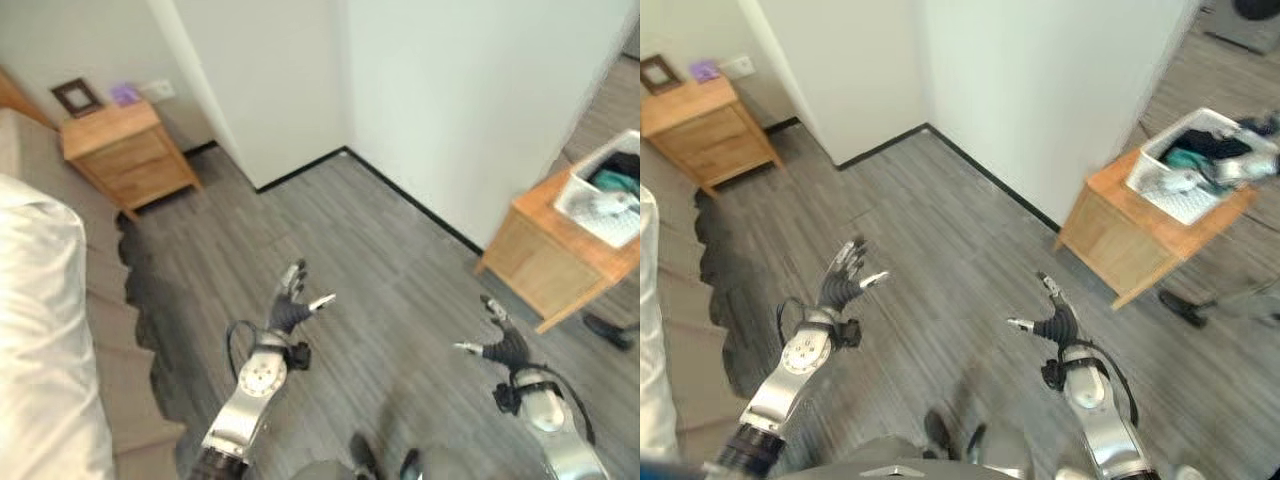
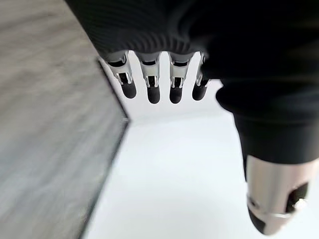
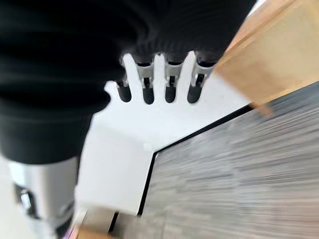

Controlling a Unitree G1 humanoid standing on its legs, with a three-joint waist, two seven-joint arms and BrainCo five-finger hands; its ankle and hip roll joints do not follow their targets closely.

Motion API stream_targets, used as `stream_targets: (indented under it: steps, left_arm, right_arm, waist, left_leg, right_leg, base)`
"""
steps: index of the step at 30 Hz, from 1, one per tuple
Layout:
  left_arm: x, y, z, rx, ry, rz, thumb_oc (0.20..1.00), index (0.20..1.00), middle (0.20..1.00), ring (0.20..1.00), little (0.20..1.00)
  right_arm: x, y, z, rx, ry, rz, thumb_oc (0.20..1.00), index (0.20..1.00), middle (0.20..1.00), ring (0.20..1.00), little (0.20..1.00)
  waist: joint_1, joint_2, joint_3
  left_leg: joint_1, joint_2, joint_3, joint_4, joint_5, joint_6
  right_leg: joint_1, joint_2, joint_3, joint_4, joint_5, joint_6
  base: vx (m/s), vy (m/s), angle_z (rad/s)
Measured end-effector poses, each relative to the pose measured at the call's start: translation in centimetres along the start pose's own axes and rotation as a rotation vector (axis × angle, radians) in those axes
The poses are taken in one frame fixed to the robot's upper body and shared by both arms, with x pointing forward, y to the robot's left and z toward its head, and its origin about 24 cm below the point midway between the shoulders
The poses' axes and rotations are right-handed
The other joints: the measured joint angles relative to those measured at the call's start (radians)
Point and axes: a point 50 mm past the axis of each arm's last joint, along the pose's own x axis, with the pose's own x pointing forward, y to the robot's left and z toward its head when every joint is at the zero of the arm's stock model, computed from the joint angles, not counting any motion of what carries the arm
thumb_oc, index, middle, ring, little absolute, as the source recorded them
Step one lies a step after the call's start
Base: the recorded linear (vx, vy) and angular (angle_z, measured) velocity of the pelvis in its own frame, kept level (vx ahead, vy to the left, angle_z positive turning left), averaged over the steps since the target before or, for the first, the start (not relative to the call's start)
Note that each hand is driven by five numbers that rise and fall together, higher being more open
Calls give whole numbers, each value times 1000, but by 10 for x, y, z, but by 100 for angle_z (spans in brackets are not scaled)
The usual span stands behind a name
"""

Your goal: Making the bed.

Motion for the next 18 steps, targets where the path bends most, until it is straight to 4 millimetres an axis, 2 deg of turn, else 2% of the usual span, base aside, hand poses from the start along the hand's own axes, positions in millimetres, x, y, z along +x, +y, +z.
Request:
stream_targets:
  steps: [2,3,4,5,6,7,8,9,10,11,12,13,14,15,16,17,18]
  left_arm:
    - [8,12,15,-6,-65,63,1000,1000,1000,1000,1000]
    - [9,19,21,-22,-101,103,1000,1000,1000,1000,1000]
    - [8,24,23,-30,-120,130,1000,1000,1000,1000,1000]
    - [9,33,31,-36,-165,175,1000,1000,1000,1000,1000]
    - [8,33,27,-48,-148,190,1000,1000,1000,1000,1000]
    - [7,34,24,-43,-135,201,1000,1000,1000,1000,1000]
    - [-1,38,14,-42,-97,237,1000,1000,1000,1000,1000]
    - [-17,49,7,-25,-63,268,1000,1000,1000,1000,1000]
    - [-26,54,1,-19,-38,292,1000,1000,1000,1000,1000]
    - [-40,64,-10,-13,20,338,1000,1000,1000,1000,1000]
    - [-46,66,-15,-7,47,343,1000,1000,1000,1000,1000]
    - [-48,66,-18,-6,61,335,1000,1000,1000,1000,1000]
    - [-48,62,-26,-11,92,303,1000,1000,1000,1000,1000]
    - [-47,60,-28,-27,104,296,1000,1000,1000,1000,1000]
    - [-48,59,-30,-45,109,293,1000,1000,1000,1000,1000]
    - [-48,57,-35,-58,130,280,1000,1000,1000,1000,1000]
    - [-47,54,-39,-63,147,262,1000,1000,1000,1000,1000]
  right_arm:
    - [4,-3,9,1,-37,-18,1000,1000,1000,1000,1000]
    - [3,-3,13,10,-57,-21,1000,1000,1000,1000,1000]
    - [1,-3,16,17,-68,-25,1000,1000,1000,1000,1000]
    - [-1,-8,19,17,-88,-46,1000,1000,1000,1000,1000]
    - [1,-15,17,10,-77,-70,1000,1000,1000,1000,1000]
    - [1,-20,16,8,-71,-105,1000,1000,1000,1000,1000]
    - [4,-25,18,-1,-80,-121,1000,1000,1000,1000,1000]
    - [6,-29,31,7,-139,-130,1000,1000,1000,1000,1000]
    - [6,-31,40,17,-180,-140,1000,1000,1000,1000,1000]
    - [9,-28,47,24,-222,-100,1000,1000,1000,1000,1000]
    - [11,-27,50,27,-234,-87,1000,1000,1000,1000,1000]
    - [11,-27,52,41,-244,-78,1000,1000,1000,1000,1000]
    - [9,-30,48,47,-238,-76,1000,1000,1000,1000,1000]
    - [7,-30,44,37,-220,-67,1000,1000,1000,1000,1000]
    - [6,-30,43,34,-216,-58,1000,1000,1000,1000,1000]
    - [2,-23,37,37,-194,-25,1000,1000,1000,1000,1000]
    - [-1,-20,33,36,-173,-7,1000,1000,1000,1000,1000]
  waist:
    - [-2,16,14]
    - [-7,15,17]
    - [-13,8,17]
    - [-21,-26,26]
    - [-36,-20,31]
    - [-49,-28,28]
    - [-32,-37,36]
    - [-9,-34,29]
    - [-2,-36,30]
    - [3,-52,39]
    - [21,-61,42]
    - [38,-67,44]
    - [15,-70,47]
    - [-14,-70,48]
    - [-13,-67,50]
    - [-40,-61,49]
    - [-36,-58,49]
  left_leg:
    - [38,46,-52,8,-1,-1]
    - [44,70,-114,15,-1,-1]
    - [44,90,-163,27,-2,-6]
    - [54,132,-219,52,-23,-73]
    - [48,169,-267,54,-21,-97]
    - [54,174,-285,56,0,-155]
    - [65,167,-284,38,10,-191]
    - [93,140,-247,9,49,-213]
    - [93,149,-216,7,69,-229]
    - [84,172,-207,41,94,-240]
    - [76,176,-219,56,80,-244]
    - [74,178,-208,37,70,-270]
    - [48,187,-146,28,57,-288]
    - [29,203,-70,38,56,-289]
    - [18,212,-19,39,54,-292]
    - [-4,256,142,49,47,-302]
    - [0,261,163,24,48,-302]
  right_leg:
    - [4,14,91,-341,16,2]
    - [56,47,154,-563,44,14]
    - [104,76,227,-722,58,30]
    - [221,112,310,-888,177,68]
    - [250,192,400,-859,183,63]
    - [276,213,422,-840,249,-2]
    - [279,222,380,-810,244,-46]
    - [283,237,359,-812,240,-64]
    - [286,245,338,-811,238,-68]
    - [324,263,319,-843,242,-87]
    - [344,266,324,-862,247,-95]
    - [362,257,300,-880,244,-102]
    - [389,240,236,-898,231,-121]
    - [405,241,214,-915,231,-127]
    - [409,238,184,-920,232,-129]
    - [427,235,118,-954,223,-148]
    - [432,235,90,-966,223,-148]
  base:
    - [271,-229,101]
    - [211,-172,127]
    - [284,-257,237]
    - [292,-254,265]
    - [214,-277,293]
    - [60,-89,191]
    - [187,-247,128]
    - [174,-182,69]
    - [121,-219,59]
    - [-50,-86,49]
    - [-126,-63,37]
    - [-177,-59,67]
    - [-200,-54,109]
    - [-131,-54,124]
    - [-91,-62,122]
    - [2,-24,97]
    - [0,-4,93]
